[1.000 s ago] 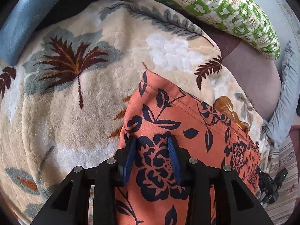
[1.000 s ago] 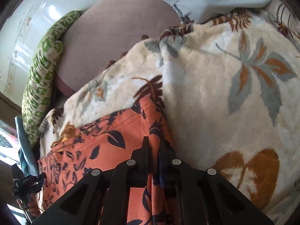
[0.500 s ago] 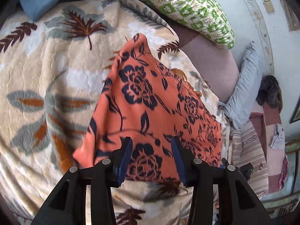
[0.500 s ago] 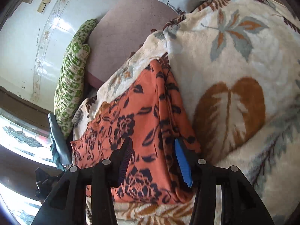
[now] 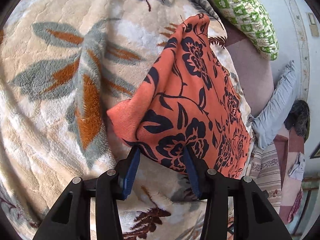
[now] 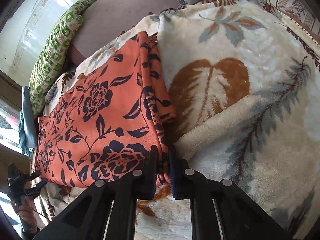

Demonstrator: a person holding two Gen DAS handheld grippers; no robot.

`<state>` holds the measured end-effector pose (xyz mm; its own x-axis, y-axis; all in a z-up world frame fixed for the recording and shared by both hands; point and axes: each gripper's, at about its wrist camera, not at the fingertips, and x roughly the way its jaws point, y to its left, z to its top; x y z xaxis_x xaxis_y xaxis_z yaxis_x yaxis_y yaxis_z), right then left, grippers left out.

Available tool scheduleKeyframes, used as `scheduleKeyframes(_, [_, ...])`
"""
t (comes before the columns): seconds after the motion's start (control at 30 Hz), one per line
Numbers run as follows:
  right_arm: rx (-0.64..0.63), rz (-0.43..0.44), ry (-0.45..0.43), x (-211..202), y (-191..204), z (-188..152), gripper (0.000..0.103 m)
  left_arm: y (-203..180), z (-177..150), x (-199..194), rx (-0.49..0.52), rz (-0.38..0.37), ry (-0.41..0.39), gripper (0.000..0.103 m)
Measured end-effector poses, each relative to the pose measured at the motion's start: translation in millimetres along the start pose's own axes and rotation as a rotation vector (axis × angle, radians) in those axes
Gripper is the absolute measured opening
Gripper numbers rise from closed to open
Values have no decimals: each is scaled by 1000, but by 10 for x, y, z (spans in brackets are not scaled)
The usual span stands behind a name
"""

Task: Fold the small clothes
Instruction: 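Open both grippers and release the folded orange top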

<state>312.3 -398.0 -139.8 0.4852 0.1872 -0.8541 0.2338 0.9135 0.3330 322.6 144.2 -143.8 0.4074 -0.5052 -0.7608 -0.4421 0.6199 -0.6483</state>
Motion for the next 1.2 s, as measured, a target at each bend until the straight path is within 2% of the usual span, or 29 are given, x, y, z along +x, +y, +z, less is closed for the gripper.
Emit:
scheduleKeyframes(0.07, [5,-16,-41,-151,71,0,18,15,-13,-118,14,0,-24,44])
scheduleKeyframes(0.1, [9,10,-60,-223,108,-5,18,13,-25,-189,21,-7,-37,44])
scheduleKeyframes(0.13, [13,41,-79,-292,155,-20,24,10,-40,-259,24,-16,-49,44])
scheduleKeyframes(0.17, [11,68,-92,-345,211,-37,34,1,-69,-326,26,-26,-62,45])
scheduleKeyframes(0.23, [-18,105,-98,-383,382,-81,44,-53,-101,-424,43,-31,-87,46])
scheduleKeyframes(0.3, [-77,114,-79,-332,602,-122,45,-170,-137,-434,84,-14,-96,48])
scheduleKeyframes(0.4, [-147,77,-52,-147,805,-191,45,-341,-190,-332,134,21,-83,48])
scheduleKeyframes(0.47, [-143,42,-13,37,804,-248,46,-422,-189,-163,150,85,-76,49])
scheduleKeyframes(0.53, [-112,32,27,213,702,-303,46,-372,-145,45,125,123,-33,49])
scheduleKeyframes(0.63, [-113,52,-3,239,660,-346,47,-318,-139,102,96,73,-44,49])
scheduleKeyframes(0.7, [-138,57,-4,251,698,-359,52,-308,-136,108,92,62,-35,49])
scheduleKeyframes(0.8, [-165,71,-3,272,764,-372,69,-272,-131,120,97,48,-37,49])
scheduleKeyframes(0.87, [-180,81,-4,291,823,-389,84,-265,-147,120,99,45,-47,49])
scheduleKeyframes(1.07, [-201,3,46,316,974,-351,87,-163,-269,-67,77,35,-33,49])
scheduleKeyframes(1.2, [-139,5,62,167,981,-405,87,-15,-352,-320,41,8,-41,49])
